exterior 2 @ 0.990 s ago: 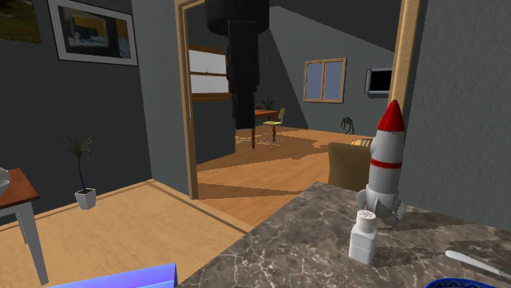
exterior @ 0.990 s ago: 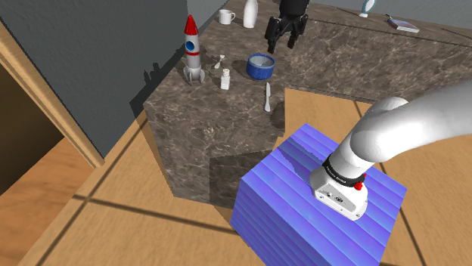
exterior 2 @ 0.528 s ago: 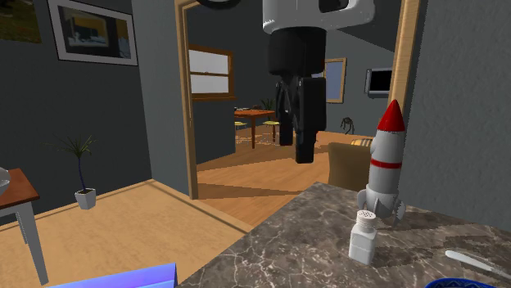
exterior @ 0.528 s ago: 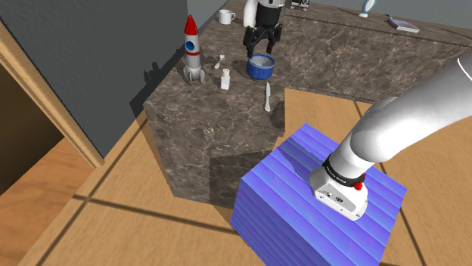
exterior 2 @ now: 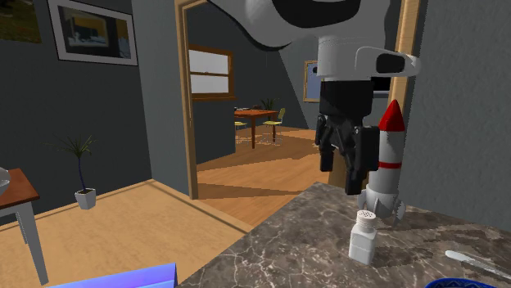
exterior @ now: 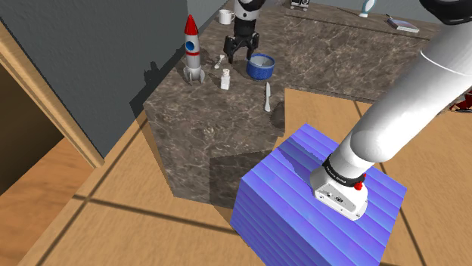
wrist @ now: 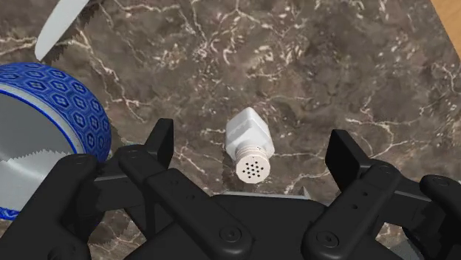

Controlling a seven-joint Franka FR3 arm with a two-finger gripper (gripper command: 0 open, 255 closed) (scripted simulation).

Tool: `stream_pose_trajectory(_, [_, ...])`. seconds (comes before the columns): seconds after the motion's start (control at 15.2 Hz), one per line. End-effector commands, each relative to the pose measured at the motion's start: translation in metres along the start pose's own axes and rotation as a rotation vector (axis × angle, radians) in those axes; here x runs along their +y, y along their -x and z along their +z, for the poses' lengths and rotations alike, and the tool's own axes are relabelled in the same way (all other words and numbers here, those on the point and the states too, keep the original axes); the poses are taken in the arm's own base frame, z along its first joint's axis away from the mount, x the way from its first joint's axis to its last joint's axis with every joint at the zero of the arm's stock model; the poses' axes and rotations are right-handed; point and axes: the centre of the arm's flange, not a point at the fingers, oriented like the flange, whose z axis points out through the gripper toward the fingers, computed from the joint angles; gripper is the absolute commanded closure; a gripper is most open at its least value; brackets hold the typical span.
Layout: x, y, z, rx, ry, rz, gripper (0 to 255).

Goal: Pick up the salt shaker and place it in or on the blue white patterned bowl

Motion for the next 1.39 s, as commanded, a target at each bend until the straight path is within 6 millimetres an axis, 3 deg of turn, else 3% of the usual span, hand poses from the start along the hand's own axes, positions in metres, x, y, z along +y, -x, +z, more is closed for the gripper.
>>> stream_pose_trajectory(0.0, [-0.003, -0.023, 0.017, -0.002, -0.003, 0.000, 0])
stream_pose_trajectory(0.26, [-0.011, -0.063, 0.044, -0.006, -0.010, 0.000, 0])
stream_pose_trajectory(0.79, [-0.011, -0.062, 0.084, -0.006, -0.010, 0.000, 0])
stream_pose_trajectory(1.25, [-0.011, -0.062, 0.084, -0.006, -0.010, 0.000, 0])
stream_pose_trajectory(1.32, [-0.011, -0.062, 0.084, -0.006, -0.010, 0.000, 255])
